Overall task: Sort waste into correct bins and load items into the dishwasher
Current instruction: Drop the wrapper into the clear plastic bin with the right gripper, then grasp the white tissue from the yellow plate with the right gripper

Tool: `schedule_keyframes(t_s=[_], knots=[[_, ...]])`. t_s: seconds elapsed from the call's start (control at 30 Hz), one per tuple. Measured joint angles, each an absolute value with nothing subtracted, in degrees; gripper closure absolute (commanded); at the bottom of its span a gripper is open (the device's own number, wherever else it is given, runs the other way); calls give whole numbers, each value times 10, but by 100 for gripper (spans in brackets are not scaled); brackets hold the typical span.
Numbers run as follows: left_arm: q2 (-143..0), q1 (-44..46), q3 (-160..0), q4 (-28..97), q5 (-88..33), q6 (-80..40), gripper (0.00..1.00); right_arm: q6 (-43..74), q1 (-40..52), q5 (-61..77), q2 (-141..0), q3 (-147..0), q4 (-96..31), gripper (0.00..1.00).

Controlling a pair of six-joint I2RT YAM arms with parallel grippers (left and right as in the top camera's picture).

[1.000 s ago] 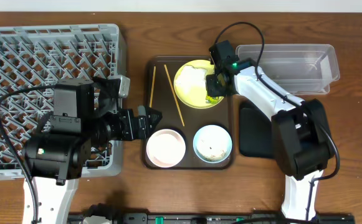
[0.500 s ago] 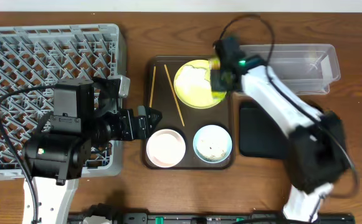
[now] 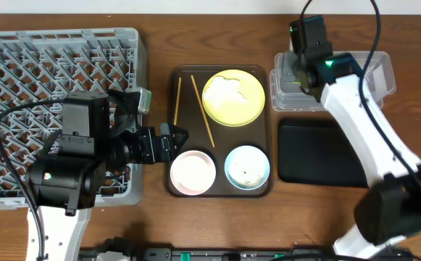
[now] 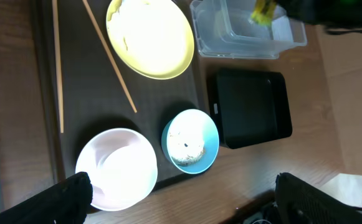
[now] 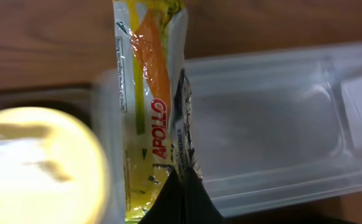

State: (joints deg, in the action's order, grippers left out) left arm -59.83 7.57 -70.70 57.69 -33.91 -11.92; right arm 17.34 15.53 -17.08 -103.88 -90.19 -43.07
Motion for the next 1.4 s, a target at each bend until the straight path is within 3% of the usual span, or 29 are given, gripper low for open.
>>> schedule_keyframes(t_s=[0.1, 0.17, 0.47, 0.53, 0.63, 0.87, 0.97, 1.07, 1.13, 1.17, 1.27, 1.33, 1.4], knots=[[-598, 76, -707, 577, -339, -119, 6, 164, 124, -162, -1074, -896, -430, 46], [-598, 76, -707, 577, -339, -119, 6, 150, 110, -135, -1080, -894, -432, 32], [-598, 76, -707, 577, -339, -119, 6, 124, 177, 8, -1027, -897, -413, 45], [-598, 76, -707, 577, -339, -119, 6, 124, 209, 24, -1021, -902, -408, 39], [-598, 76, -707, 577, -339, -119, 6, 123, 262, 22, -1028, -904, -389, 21], [-598, 76, -707, 577, -339, -119, 6, 113, 334, -69, -1137, -905, -289, 19], [-598, 76, -707, 577, -339, -119, 6, 110, 335, -89, -1196, -905, -245, 6], [-598, 76, -707, 577, -339, -119, 6, 104, 331, -100, -1243, -905, -202, 4], [-598, 76, -707, 577, -339, -119, 6, 100, 329, -104, -1263, -905, -187, 20], [-598, 76, -707, 577, -339, -119, 6, 98, 329, -105, -1271, -905, -184, 35], [-598, 76, -707, 577, -339, -118, 6, 99, 327, -104, -1286, -904, -191, 61], [-598, 76, -707, 577, -339, -118, 6, 96, 324, -103, -1286, -907, -204, 86], [-598, 76, -707, 577, -339, -118, 6, 96, 322, -100, -1286, -910, -221, 99]])
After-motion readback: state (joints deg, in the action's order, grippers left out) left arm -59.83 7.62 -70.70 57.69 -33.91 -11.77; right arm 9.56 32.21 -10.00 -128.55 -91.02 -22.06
